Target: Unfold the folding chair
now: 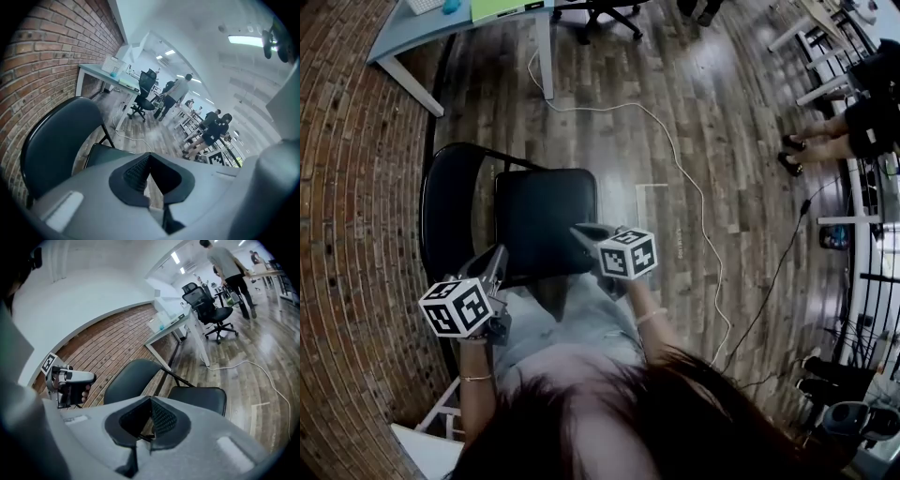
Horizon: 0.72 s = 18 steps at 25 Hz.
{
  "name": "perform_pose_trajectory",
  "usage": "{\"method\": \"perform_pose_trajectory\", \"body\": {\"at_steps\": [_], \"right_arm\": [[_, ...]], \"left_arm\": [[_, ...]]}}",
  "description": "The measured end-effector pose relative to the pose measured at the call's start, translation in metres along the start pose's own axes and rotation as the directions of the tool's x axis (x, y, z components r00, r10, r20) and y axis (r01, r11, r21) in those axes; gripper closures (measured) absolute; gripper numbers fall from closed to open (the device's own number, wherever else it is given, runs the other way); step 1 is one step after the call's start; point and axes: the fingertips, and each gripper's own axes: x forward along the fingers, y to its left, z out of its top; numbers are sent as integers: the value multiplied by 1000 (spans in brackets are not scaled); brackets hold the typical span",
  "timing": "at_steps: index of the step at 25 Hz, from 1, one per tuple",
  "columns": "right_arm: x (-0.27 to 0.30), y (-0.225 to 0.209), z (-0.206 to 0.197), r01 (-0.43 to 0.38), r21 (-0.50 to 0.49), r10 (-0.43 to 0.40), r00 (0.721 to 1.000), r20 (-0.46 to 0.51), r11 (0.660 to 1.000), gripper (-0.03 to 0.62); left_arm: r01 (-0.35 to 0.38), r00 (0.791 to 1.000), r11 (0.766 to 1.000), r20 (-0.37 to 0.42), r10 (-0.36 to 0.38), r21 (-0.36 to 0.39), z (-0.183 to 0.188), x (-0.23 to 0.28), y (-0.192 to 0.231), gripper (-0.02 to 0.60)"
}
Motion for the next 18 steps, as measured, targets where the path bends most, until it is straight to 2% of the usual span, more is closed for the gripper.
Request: {"method": "perform_pose_trajectory", "body": {"at_steps": [9,18], "right_arm": [[-25,-3,8,-128,-125,113,986,-126,984,594],[-33,1,3,-153,-138,132,979,-153,979,594]], "left_arm": [[-92,991,993,89,98,-74,-16,9,-51,581],[-124,986,985,100,137,-119,-31,-9,-56,581]]}}
